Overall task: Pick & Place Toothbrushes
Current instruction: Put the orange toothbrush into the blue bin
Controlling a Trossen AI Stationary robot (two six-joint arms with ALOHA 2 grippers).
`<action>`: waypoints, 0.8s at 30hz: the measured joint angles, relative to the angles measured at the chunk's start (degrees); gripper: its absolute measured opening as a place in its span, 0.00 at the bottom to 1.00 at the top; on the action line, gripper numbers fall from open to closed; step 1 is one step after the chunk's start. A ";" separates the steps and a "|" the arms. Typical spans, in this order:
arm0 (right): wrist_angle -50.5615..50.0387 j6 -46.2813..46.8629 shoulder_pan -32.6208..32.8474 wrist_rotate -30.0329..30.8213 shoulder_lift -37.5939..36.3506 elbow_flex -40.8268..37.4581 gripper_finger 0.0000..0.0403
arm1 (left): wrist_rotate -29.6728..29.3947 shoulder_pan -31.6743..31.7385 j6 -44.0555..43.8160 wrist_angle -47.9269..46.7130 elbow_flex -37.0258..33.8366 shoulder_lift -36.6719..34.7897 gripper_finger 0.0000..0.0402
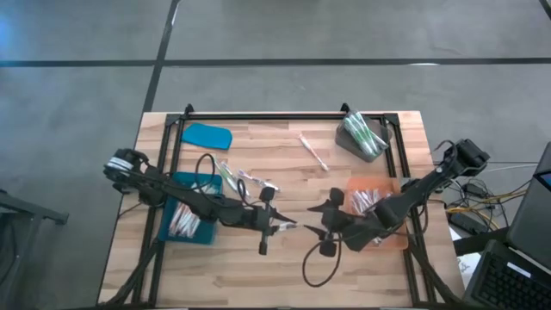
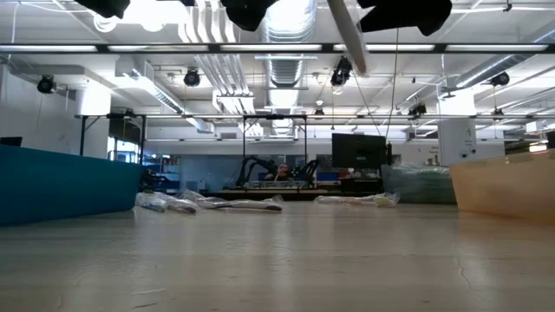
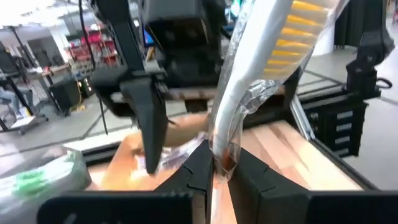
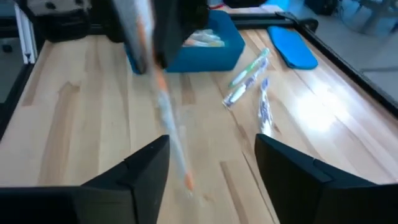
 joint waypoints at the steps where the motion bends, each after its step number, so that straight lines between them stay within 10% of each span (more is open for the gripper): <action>1: -1.02 1.32 0.01 -0.01 -0.61 0.00 0.58 | -0.17 0.00 -0.29 -1.03 0.13 -0.20 0.09; 24: -13.80 10.55 -1.42 0.31 -2.86 -1.55 0.75 | -14.97 0.13 -47.71 -74.66 10.18 -24.90 0.09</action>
